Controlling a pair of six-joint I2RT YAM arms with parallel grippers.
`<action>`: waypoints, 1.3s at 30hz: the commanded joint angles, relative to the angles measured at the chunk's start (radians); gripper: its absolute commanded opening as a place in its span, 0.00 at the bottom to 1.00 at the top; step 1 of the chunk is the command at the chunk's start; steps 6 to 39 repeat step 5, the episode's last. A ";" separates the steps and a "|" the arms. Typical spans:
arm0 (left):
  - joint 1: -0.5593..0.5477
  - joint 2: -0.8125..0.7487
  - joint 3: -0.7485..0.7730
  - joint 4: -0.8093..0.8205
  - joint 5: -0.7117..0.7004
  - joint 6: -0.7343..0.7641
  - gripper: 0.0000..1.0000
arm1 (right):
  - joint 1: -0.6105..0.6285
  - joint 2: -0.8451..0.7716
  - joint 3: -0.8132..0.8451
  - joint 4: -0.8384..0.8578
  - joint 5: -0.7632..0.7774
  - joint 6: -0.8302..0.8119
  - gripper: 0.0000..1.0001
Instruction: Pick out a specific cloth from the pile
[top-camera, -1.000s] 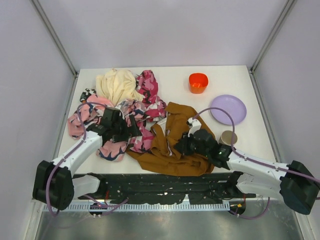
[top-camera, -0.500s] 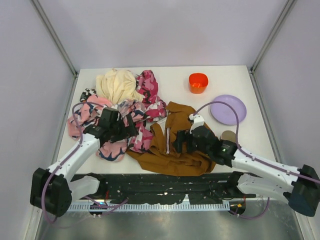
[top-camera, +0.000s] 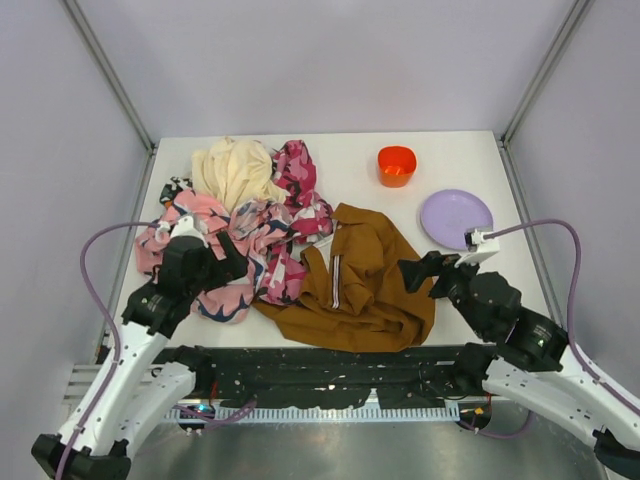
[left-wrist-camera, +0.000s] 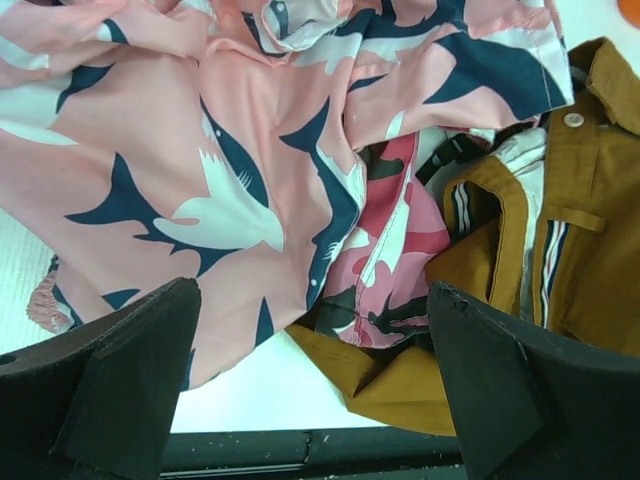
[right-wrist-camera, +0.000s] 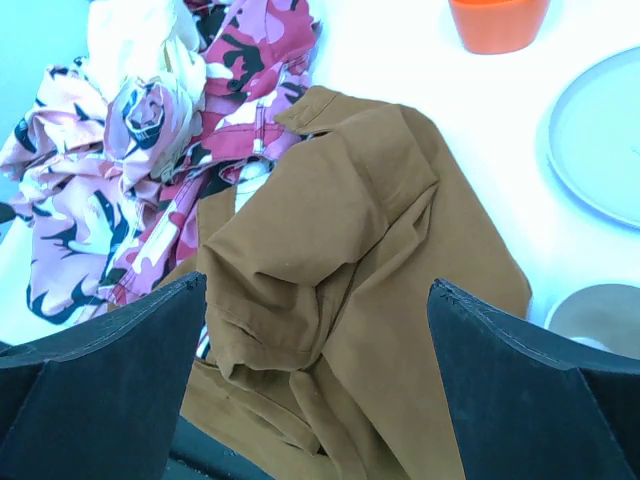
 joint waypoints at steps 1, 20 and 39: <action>-0.006 -0.041 0.010 -0.026 -0.043 -0.011 1.00 | 0.006 -0.052 0.008 0.004 0.077 -0.024 0.95; -0.004 -0.040 0.003 -0.030 -0.041 -0.015 1.00 | 0.005 -0.075 -0.020 0.037 0.071 -0.042 0.95; -0.004 -0.040 0.003 -0.030 -0.041 -0.015 1.00 | 0.005 -0.075 -0.020 0.037 0.071 -0.042 0.95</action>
